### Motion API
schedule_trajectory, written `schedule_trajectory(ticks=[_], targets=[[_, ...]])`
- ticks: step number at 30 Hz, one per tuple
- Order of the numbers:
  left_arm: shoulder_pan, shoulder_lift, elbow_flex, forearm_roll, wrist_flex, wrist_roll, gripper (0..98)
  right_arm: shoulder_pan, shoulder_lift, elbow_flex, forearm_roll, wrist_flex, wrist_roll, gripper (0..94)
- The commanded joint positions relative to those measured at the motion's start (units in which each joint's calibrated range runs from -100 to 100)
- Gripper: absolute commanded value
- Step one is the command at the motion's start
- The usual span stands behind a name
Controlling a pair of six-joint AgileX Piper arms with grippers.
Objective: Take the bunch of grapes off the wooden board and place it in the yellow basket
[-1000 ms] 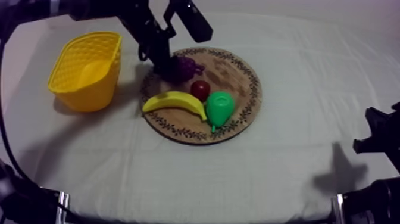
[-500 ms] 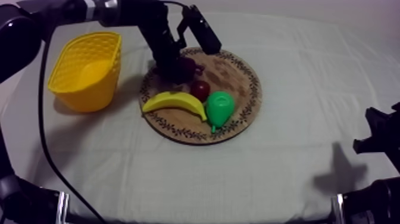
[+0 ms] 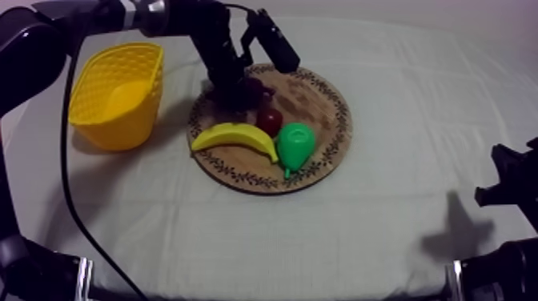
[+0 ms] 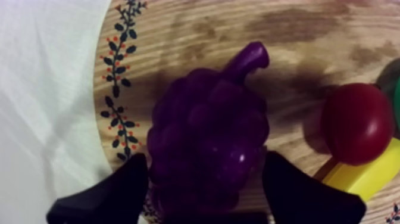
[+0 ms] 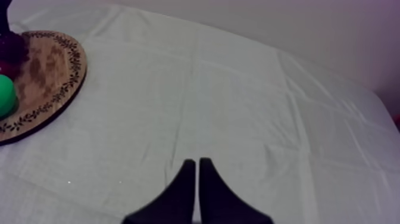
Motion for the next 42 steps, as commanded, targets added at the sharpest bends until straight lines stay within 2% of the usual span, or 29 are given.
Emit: schedule_trajectory(ticks=[1, 6, 10, 23, 33, 37, 42], targets=[[0.0, -0.14, 0.14, -0.03, -0.22, 0.1, 61.5, 0.01, -0.02, -0.01, 0.01, -0.02, 0.01, 0.5], [0.0, -0.34, 0.53, 0.05, -0.74, 0.41, 49.7, 0.01, -0.02, -0.01, 0.01, -0.02, 0.01, 0.5], [0.01, -0.48, 0.74, 0.06, -1.04, 0.57, 45.6, 0.01, -0.02, -0.01, 0.01, -0.02, 0.01, 0.5], [0.15, -1.26, 1.75, 0.06, -2.32, 0.77, 42.6, 0.01, -0.02, -0.01, 0.01, -0.02, 0.01, 0.5], [0.12, -9.35, 9.45, 0.43, -7.73, 0.77, 41.8, 0.01, -0.02, -0.01, 0.01, -0.02, 0.01, 0.5], [0.11, -15.73, 15.47, 0.91, -11.37, 0.79, 41.8, 0.01, -0.02, -0.01, 0.01, -0.02, 0.01, 0.5], [-0.08, -24.06, 23.29, 2.69, -14.85, -0.06, 41.8, 0.01, -0.02, -0.01, 0.01, -0.02, 0.01, 0.5]])
